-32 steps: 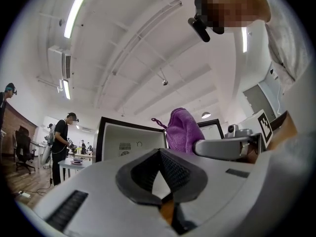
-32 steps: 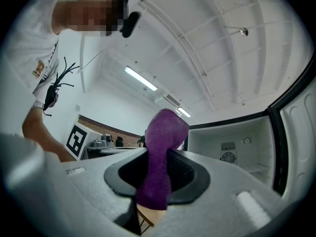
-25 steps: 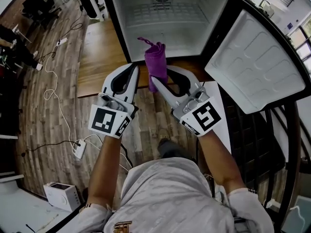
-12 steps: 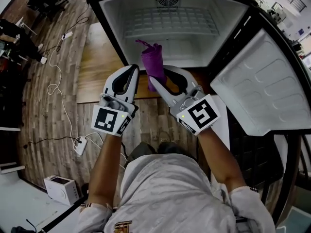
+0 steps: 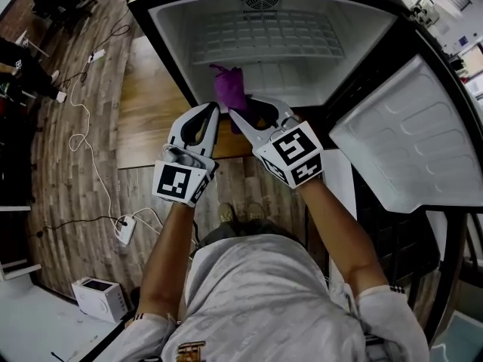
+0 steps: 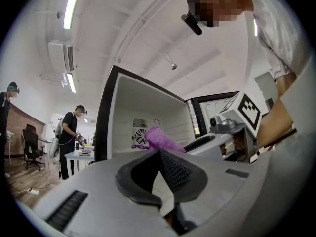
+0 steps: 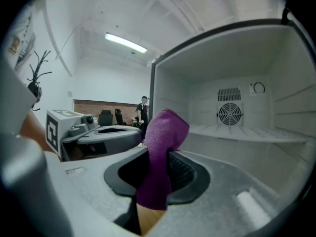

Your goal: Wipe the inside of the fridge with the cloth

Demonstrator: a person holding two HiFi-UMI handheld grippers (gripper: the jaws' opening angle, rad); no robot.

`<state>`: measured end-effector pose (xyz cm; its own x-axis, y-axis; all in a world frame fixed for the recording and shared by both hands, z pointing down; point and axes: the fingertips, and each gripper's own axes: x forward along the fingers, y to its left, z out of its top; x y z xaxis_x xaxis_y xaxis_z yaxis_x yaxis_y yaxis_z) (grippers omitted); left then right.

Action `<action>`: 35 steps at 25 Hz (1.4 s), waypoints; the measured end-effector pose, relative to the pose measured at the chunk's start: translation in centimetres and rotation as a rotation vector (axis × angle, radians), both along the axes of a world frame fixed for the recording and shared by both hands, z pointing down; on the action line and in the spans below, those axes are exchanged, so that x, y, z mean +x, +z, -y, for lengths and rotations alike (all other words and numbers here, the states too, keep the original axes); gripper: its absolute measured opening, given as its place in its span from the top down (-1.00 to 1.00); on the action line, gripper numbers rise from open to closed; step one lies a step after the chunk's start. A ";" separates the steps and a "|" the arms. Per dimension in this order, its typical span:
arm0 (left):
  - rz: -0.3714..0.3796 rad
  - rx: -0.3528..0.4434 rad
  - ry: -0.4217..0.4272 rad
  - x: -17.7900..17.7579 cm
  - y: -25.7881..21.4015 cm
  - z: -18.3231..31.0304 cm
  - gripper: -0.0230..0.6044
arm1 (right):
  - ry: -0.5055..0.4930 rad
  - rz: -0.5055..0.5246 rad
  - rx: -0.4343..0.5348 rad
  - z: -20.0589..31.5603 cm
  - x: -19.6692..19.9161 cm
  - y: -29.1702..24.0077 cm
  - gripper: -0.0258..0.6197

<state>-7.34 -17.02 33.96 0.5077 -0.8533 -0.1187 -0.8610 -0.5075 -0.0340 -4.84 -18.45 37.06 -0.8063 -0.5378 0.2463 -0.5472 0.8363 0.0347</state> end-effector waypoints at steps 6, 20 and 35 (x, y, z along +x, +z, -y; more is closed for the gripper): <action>-0.010 -0.018 0.012 -0.7 1.5 0.7 0.93 | 0.046 -0.120 -0.141 3.5 -2.1 3.8 0.59; -0.026 -0.049 0.011 -2.6 4.6 2.3 0.93 | 0.093 -0.343 -0.305 8.7 -5.7 10.5 0.58; -0.021 -0.070 -0.002 -4.1 5.9 3.1 0.93 | 0.140 -0.516 -0.400 11.1 -6.2 15.0 0.58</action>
<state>-11.40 -20.12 39.86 0.5040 -0.8609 -0.0695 -0.8621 -0.5063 0.0196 -11.01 -29.54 52.10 -0.4613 -0.4159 0.7837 -0.6477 0.7615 0.0230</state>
